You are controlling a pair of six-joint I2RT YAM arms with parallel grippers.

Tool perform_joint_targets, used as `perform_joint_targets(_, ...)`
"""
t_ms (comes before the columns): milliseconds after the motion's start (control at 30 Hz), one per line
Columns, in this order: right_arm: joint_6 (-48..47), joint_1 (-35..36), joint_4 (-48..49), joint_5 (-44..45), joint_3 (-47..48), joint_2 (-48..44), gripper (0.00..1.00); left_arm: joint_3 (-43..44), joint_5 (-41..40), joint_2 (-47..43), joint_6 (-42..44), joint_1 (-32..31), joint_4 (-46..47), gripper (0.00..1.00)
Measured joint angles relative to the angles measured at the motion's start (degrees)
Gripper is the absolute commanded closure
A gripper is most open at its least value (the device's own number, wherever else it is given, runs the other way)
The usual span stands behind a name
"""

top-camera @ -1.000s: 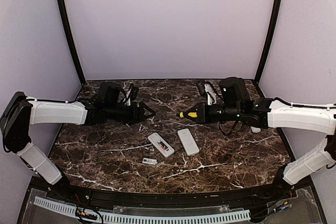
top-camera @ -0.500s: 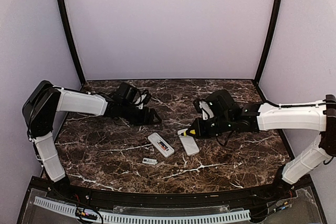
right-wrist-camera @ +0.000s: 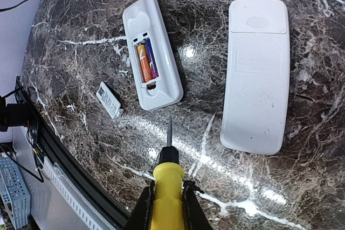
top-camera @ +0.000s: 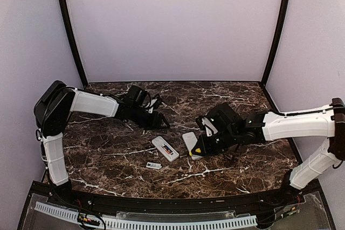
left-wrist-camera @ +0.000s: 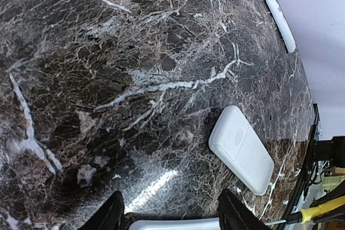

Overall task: Unload the batteries from the remote control
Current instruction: Adjust the remote control without the battery cover at the center of the board.

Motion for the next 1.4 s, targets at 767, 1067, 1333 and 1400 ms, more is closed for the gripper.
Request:
perform_joint_targets(767, -1.1, 0.0, 1.9, -0.7, 1.7, 5.3, 1.00, 2.6, 6.0, 4.8, 3.0, -2.2, 0.5, 0.49)
perform_joint_targets(1067, -1.5, -0.7, 2.4, -0.7, 2.0, 5.9, 1.00, 1.0, 7.0, 4.6, 3.7, -2.2, -0.6, 0.49)
perform_joint_targets(1333, -1.9, -2.1, 4.2, -0.3, 2.2, 6.7, 1.00, -1.7, 7.4, 2.4, 3.7, -2.2, -3.3, 0.49)
perform_joint_targets(1400, -2.1, -2.6, 4.6, -0.2, 2.4, 6.9, 1.00, -2.4, 7.5, 1.6, 3.7, -2.2, -4.0, 0.49)
